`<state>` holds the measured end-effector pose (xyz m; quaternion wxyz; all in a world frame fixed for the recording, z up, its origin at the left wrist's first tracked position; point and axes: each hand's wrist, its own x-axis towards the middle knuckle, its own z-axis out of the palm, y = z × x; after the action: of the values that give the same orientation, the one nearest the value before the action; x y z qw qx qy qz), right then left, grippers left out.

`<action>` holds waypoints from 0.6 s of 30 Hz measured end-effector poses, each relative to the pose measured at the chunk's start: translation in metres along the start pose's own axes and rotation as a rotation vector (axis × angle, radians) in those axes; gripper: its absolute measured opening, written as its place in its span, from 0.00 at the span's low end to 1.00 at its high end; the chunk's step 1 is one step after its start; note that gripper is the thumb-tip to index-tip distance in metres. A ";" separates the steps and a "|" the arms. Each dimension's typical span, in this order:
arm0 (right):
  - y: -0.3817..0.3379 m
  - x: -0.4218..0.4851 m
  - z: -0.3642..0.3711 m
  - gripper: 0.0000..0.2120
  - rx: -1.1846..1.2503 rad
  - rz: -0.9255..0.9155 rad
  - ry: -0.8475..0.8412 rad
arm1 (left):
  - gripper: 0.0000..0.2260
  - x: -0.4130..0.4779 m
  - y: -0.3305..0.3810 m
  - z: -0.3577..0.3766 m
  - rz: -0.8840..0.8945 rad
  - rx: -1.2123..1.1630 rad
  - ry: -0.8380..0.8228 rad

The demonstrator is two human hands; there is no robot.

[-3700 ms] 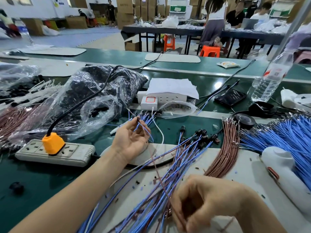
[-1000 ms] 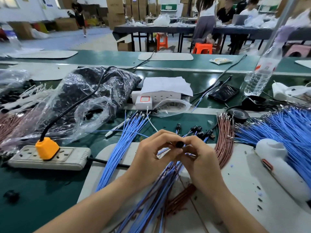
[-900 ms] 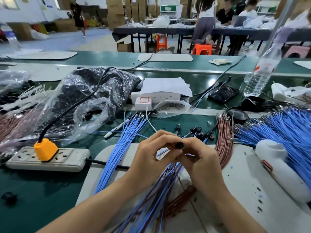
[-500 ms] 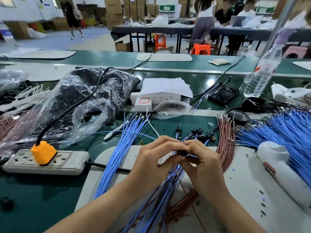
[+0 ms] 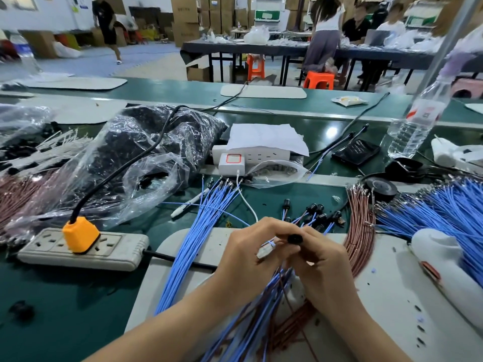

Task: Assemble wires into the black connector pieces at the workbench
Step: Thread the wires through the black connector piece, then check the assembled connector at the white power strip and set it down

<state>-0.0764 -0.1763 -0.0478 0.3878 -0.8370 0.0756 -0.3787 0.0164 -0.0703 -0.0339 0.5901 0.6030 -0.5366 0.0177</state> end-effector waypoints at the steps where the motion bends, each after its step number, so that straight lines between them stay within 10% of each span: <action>1: -0.001 0.000 0.001 0.07 -0.032 -0.025 -0.001 | 0.07 0.000 -0.001 0.000 0.012 0.012 0.012; 18: 0.057 0.160 0.029 0.15 -0.568 0.241 -0.323 | 0.06 0.015 -0.035 -0.011 -0.383 -0.543 0.315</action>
<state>0.0650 -0.2658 -0.0082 0.1883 -0.9457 0.2139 -0.1566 0.0534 -0.0814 -0.0447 0.7966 0.5038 -0.3017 -0.1435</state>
